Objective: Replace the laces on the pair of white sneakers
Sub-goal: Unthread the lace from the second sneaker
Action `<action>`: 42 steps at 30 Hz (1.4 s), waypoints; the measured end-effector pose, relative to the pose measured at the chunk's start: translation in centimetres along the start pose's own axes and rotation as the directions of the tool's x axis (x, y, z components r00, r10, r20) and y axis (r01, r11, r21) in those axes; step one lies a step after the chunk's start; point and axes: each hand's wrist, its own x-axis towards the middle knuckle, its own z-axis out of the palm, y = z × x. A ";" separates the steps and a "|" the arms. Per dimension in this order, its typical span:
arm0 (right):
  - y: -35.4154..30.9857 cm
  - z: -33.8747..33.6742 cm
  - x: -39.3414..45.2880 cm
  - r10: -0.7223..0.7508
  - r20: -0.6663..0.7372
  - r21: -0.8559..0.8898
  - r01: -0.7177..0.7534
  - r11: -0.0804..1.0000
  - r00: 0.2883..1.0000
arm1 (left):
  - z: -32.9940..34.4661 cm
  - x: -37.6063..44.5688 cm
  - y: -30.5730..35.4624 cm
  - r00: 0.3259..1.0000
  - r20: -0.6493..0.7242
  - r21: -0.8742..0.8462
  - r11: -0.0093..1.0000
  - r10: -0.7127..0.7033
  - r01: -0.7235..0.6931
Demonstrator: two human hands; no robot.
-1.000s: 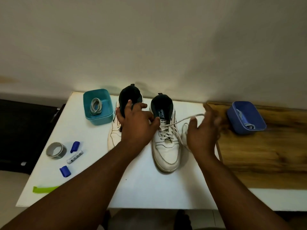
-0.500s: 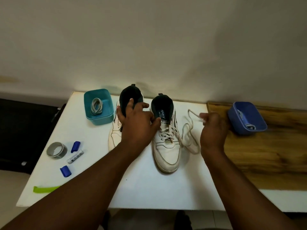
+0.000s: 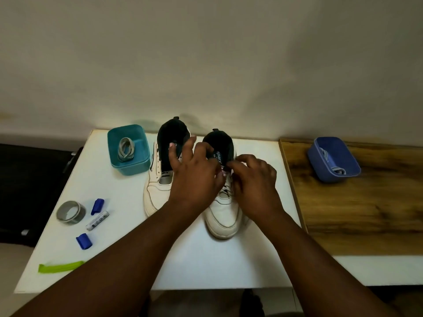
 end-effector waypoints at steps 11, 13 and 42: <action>0.2 0.3 0.3 -0.001 -0.054 0.169 0.010 0.986 0.999 | 0.4 -0.1 -0.2 0.999 0.039 -0.029 1.000 0.009 -0.008; 0.4 0.3 0.3 -0.009 -0.064 0.168 0.019 0.986 0.998 | 0.0 0.1 -0.7 0.999 -0.027 -0.025 0.999 -0.023 0.022; 0.9 0.5 0.4 -0.013 -0.024 0.221 0.018 0.975 1.000 | -2.0 0.8 -1.3 0.810 -0.212 -0.555 0.750 -0.547 0.361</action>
